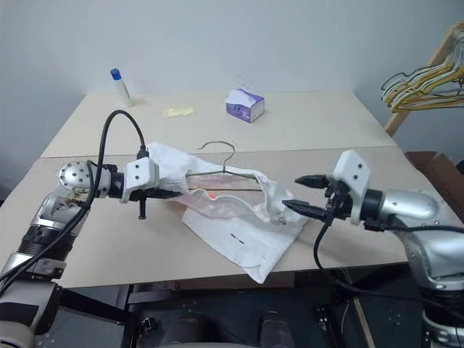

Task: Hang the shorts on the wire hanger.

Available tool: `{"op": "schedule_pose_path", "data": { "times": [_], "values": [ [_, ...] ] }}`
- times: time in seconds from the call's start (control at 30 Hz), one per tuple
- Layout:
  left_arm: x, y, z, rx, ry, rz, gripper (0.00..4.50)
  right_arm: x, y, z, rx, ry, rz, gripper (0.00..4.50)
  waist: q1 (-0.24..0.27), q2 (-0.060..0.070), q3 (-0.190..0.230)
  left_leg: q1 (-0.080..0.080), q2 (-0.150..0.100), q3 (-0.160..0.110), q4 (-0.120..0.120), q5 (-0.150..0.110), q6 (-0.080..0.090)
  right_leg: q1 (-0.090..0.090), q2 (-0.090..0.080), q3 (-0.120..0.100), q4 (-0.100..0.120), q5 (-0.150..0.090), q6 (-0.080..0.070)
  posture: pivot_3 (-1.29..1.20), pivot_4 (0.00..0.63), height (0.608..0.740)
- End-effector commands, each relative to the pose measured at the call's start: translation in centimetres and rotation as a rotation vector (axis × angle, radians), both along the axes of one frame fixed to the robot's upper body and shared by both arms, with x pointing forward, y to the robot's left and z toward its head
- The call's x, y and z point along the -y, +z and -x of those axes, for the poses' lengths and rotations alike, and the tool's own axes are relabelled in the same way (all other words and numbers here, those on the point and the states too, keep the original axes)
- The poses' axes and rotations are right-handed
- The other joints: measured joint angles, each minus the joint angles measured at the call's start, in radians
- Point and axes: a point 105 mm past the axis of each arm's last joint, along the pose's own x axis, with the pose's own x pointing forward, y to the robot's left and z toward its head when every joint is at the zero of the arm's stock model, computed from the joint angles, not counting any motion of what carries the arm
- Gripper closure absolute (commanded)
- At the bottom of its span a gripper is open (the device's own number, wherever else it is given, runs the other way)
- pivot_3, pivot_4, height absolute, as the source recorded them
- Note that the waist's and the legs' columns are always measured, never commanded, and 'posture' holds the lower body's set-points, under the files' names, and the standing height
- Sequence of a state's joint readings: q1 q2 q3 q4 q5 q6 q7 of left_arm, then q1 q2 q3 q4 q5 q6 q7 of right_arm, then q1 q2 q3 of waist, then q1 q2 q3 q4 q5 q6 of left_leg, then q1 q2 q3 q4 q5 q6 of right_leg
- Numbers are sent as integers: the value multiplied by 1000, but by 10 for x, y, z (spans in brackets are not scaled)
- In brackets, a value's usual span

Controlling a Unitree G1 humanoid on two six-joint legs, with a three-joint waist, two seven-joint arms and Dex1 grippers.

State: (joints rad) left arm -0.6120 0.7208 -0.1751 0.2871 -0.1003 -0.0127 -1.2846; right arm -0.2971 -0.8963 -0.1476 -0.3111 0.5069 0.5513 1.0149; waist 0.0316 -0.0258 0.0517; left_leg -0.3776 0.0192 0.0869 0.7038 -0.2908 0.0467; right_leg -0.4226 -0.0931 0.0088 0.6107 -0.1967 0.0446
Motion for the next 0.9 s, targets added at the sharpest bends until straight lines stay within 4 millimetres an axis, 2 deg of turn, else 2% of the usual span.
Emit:
{"op": "schedule_pose_path", "data": {
  "times": [0.03, 0.27, 0.43, 0.53, 0.7, 0.8, 0.9],
  "values": [
    [7, 27, -2, 68, -48, 39, 4500, 0, 1, -16, 36, 39, 113, 1176, -5, 0, 0, 0, 0, 0, 0, 0, 0, 0, 0, 0, 0, 0, 0, 60, 19, 740],
    [13, 33, -2, 72, -87, 47, 4500, -19, -21, -39, 37, 179, 301, 1176, -18, 0, 0, -3, -1, 4, 0, 0, 0, -2, 0, -1, -1, 0, 0, 72, 2, 740],
    [15, 35, -3, 78, -103, 44, 4500, -37, -22, -49, 45, 234, 312, 1176, -19, 0, 0, -4, 0, 4, 1, 1, -1, -2, 0, -1, 0, 0, 0, 75, 0, 740],
    [18, 37, -4, 85, -112, 45, 4500, -43, -25, -50, 28, 265, 325, 1741, -17, 0, 0, -5, 0, 4, 1, 1, -1, -2, 0, -2, 0, 0, 0, 73, 0, 740],
    [21, 39, -4, 92, -125, 51, 4500, -38, -29, -53, 0, 247, 344, 3448, -14, 0, -1, -6, 0, 4, 1, 1, -1, -2, 0, -3, 1, 0, 0, 67, 0, 740],
    [22, 39, -4, 93, -133, 54, 4500, -38, -26, -47, -28, 262, 296, 4492, -18, 0, -1, -6, 0, 4, 1, 1, -1, -2, 0, -3, 1, 0, 1, 63, 0, 740],
    [23, 38, -2, 80, -152, 59, 4500, -36, -21, -39, -60, 276, 248, 4492, -18, 1, -1, -6, 0, 4, 1, 1, -1, -2, 0, -3, 1, 0, 1, 54, 0, 740]
  ]
}}
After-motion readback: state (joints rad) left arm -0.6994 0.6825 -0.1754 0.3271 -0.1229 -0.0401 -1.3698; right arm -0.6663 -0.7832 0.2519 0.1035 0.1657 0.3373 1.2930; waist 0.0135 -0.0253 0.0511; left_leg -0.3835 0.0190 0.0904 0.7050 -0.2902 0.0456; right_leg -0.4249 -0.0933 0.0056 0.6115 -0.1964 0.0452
